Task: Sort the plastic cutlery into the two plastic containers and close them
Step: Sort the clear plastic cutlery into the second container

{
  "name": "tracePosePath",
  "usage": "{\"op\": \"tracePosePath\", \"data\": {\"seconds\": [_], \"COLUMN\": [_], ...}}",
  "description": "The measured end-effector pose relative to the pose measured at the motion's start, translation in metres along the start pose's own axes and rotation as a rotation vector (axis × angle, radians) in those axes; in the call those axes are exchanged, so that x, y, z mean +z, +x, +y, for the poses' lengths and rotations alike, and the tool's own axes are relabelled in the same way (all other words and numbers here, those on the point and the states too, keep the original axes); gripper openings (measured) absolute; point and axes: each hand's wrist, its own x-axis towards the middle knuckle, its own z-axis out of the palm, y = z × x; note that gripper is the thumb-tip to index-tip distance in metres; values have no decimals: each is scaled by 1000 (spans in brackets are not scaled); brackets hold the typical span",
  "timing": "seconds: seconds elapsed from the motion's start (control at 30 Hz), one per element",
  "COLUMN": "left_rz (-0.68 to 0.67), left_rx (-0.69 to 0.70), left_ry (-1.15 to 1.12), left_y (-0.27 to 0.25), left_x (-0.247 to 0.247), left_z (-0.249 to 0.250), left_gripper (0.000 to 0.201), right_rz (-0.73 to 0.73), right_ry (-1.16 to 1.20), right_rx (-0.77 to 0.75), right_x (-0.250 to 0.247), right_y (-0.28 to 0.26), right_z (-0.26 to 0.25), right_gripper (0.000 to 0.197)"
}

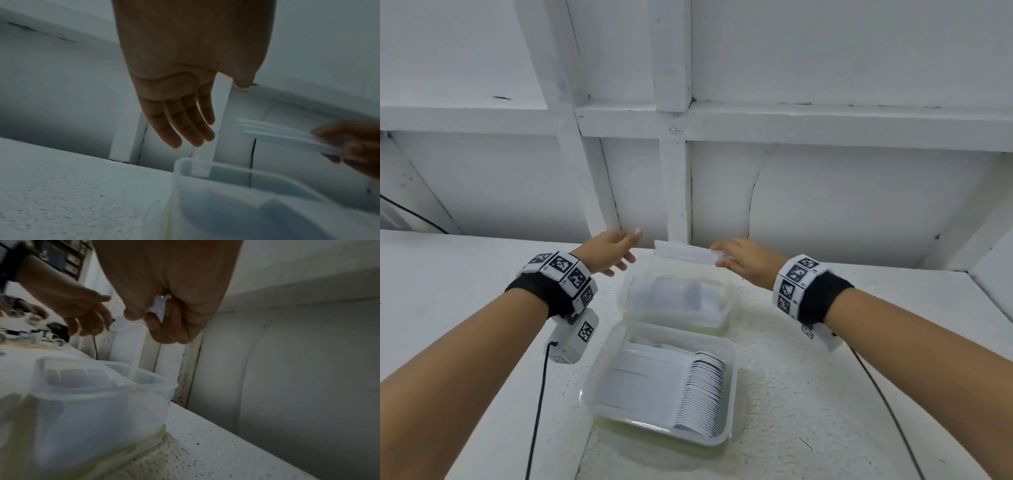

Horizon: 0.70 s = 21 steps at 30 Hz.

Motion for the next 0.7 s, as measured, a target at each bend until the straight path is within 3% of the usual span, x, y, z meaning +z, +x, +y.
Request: {"op": "tracePosePath", "data": {"seconds": [0.2,0.7], "left_rz": [-74,-156], "left_rx": [99,194], "left_ry": [559,834], "left_y": [16,42], "left_x": [23,52], "left_z": [-20,-29], "left_gripper": [32,40], "right_rz": [-85,-203], "right_ry": [4,-160], "right_rx": [67,67], "right_x": [28,46], "right_y": [38,76], "right_z": [-3,-16], "right_gripper": [41,33]}}
